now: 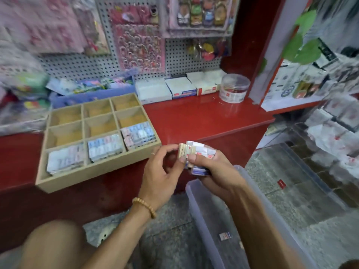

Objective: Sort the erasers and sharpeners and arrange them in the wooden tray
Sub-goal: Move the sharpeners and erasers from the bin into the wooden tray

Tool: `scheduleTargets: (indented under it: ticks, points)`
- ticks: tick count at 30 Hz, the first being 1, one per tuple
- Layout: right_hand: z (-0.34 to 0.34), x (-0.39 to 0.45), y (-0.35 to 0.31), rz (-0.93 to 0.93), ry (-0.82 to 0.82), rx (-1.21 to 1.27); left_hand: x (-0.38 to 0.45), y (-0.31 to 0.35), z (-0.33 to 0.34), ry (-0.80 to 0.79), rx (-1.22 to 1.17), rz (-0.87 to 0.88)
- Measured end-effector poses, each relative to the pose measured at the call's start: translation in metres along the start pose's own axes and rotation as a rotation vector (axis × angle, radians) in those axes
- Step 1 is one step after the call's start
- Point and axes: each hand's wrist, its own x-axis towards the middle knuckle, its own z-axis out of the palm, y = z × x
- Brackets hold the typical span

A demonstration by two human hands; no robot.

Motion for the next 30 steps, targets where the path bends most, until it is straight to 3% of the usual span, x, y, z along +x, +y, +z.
scheduleTargets:
  ticks: [6, 17, 23, 30]
  points:
    - [0.044, 0.024, -0.001, 0.036, -0.155, -0.059, 0.021, -0.003, -0.047, -0.032, -0.226, -0.145]
    - [0.071, 0.095, -0.007, 0.014, -0.038, -0.044, 0.095, -0.033, -0.071, 0.007, -0.247, -0.199]
    - [0.065, 0.144, -0.013, 0.011, 0.165, -0.014, 0.154, -0.055, -0.095, 0.089, -0.039, -0.237]
    - [0.060, 0.174, -0.011, 0.055, 0.185, -0.042, 0.209, -0.093, -0.112, -0.030, 0.400, -0.189]
